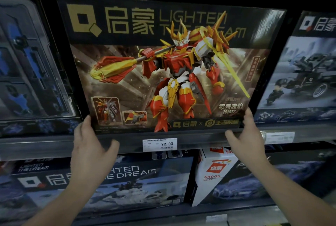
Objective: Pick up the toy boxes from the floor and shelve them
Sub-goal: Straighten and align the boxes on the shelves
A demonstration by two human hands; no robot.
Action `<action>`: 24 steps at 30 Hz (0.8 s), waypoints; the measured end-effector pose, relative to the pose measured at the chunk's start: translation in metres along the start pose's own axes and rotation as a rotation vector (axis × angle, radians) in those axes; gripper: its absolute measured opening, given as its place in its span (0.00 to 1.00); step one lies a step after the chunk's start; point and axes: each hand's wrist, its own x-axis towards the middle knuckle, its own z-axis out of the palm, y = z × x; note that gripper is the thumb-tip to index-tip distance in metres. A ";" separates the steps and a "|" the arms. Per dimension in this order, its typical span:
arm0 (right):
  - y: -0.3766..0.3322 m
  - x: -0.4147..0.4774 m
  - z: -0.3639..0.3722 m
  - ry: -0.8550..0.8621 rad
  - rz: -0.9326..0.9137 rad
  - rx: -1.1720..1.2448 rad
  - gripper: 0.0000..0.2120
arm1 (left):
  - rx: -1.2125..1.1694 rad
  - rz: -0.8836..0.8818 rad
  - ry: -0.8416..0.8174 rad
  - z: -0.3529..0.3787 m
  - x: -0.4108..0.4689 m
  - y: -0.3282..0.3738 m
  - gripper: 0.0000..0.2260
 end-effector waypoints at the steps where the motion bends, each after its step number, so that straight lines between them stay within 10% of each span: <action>1: 0.000 -0.001 -0.001 0.001 -0.018 0.020 0.40 | 0.002 -0.004 0.050 -0.001 -0.002 0.003 0.39; 8: 0.015 -0.001 -0.046 0.147 -0.162 0.172 0.28 | -0.028 0.254 0.128 0.019 -0.028 0.066 0.26; 15: 0.118 0.038 -0.141 0.256 -0.148 0.205 0.23 | -0.144 0.497 -0.205 0.124 -0.102 0.207 0.23; 24: 0.262 0.111 -0.241 0.137 0.134 -0.019 0.41 | -0.083 0.106 -0.278 0.258 -0.145 0.320 0.43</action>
